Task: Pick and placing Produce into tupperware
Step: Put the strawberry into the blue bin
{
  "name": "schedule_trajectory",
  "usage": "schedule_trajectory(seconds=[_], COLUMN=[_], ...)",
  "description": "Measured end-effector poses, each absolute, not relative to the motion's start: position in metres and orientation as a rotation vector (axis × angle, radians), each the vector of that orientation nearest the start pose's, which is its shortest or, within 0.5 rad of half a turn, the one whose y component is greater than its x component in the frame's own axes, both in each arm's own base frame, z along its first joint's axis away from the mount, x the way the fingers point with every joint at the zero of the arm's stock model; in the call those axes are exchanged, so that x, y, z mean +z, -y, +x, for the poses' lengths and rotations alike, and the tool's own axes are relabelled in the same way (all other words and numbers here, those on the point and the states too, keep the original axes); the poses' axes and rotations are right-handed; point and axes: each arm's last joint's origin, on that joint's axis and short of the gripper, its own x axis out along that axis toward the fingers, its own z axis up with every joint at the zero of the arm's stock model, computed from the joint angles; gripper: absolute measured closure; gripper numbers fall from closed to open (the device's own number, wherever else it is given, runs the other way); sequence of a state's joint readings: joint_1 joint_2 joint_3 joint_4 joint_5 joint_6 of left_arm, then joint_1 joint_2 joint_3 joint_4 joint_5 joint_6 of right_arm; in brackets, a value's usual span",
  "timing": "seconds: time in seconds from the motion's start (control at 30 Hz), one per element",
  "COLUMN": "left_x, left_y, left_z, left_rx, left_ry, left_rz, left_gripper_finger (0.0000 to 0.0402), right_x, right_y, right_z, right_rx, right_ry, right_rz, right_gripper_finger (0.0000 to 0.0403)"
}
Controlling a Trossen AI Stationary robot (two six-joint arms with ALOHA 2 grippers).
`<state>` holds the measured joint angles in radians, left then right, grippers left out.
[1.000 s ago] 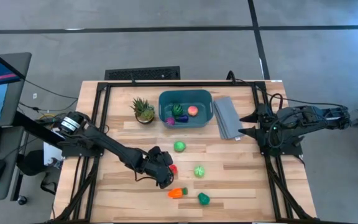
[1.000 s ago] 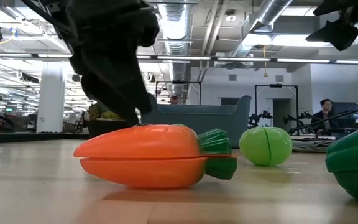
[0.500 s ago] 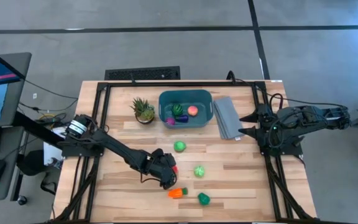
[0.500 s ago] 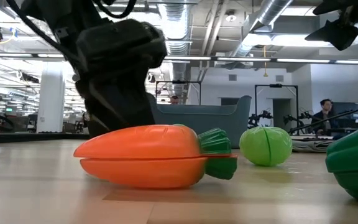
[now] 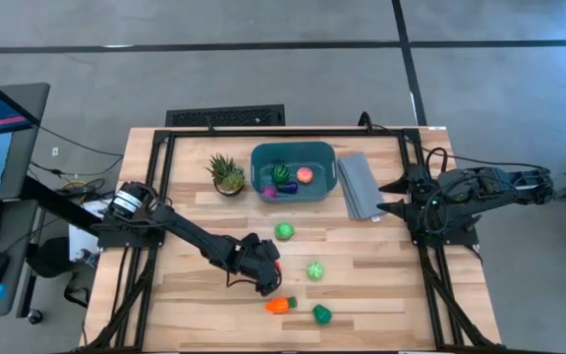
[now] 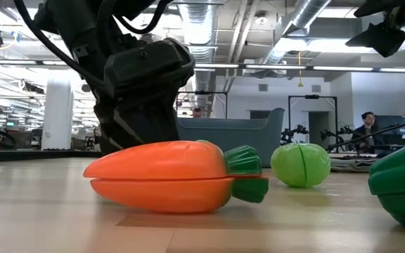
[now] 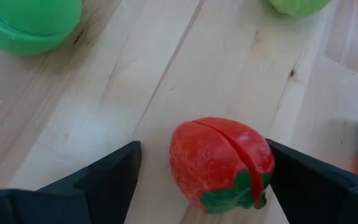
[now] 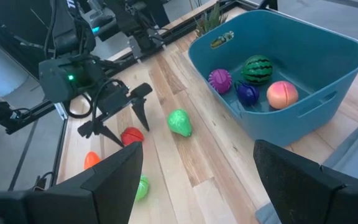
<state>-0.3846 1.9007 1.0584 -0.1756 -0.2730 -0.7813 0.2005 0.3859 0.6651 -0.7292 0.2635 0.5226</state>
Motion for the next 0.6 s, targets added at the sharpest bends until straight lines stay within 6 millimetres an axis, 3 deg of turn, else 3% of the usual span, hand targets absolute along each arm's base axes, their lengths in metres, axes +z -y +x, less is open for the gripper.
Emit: schedule_trajectory(seconds=[0.6], left_x=[0.1292], left_y=[0.1284], left_z=[0.3405], left_rx=[0.261], left_ry=[-0.936], left_rz=[-0.387], left_gripper_finger=[0.0174], right_x=[0.2845], right_y=[-0.0085], right_z=[0.0796], right_rx=[-0.178], right_ry=[-0.431], right_rz=[0.398], right_gripper_finger=[0.0074])
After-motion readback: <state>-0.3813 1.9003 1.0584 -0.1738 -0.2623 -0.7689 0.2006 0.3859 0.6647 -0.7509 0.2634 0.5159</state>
